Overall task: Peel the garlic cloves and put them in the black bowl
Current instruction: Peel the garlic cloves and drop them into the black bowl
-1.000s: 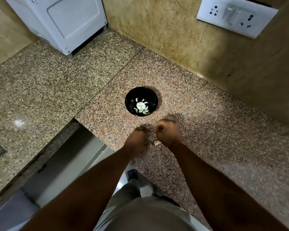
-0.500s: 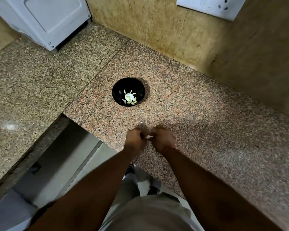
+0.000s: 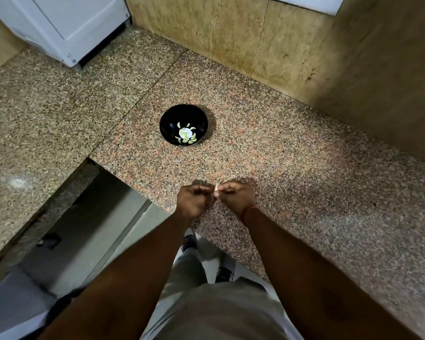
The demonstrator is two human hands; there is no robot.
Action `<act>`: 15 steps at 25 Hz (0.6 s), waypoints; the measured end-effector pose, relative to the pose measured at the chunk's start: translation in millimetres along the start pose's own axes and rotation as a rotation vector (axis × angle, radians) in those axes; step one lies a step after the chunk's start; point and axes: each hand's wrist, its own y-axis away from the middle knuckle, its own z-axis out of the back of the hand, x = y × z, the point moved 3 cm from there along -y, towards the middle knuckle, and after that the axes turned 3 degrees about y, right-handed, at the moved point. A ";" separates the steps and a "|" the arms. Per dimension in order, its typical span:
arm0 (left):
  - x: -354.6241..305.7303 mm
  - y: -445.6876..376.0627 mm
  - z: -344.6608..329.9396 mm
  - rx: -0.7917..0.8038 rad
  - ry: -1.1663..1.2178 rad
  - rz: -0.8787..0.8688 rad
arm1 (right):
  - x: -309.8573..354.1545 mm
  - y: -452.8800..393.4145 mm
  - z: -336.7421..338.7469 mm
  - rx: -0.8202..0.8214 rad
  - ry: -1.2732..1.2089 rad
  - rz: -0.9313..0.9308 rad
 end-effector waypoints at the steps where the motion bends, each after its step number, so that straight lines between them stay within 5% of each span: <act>1: -1.4 1.1 -0.4 -0.003 -0.005 -0.020 | -1.1 0.0 0.9 0.002 -0.043 -0.033; 15: -7.0 8.1 -3.6 -0.045 -0.240 -0.221 | -6.9 -3.4 5.3 0.090 -0.027 -0.107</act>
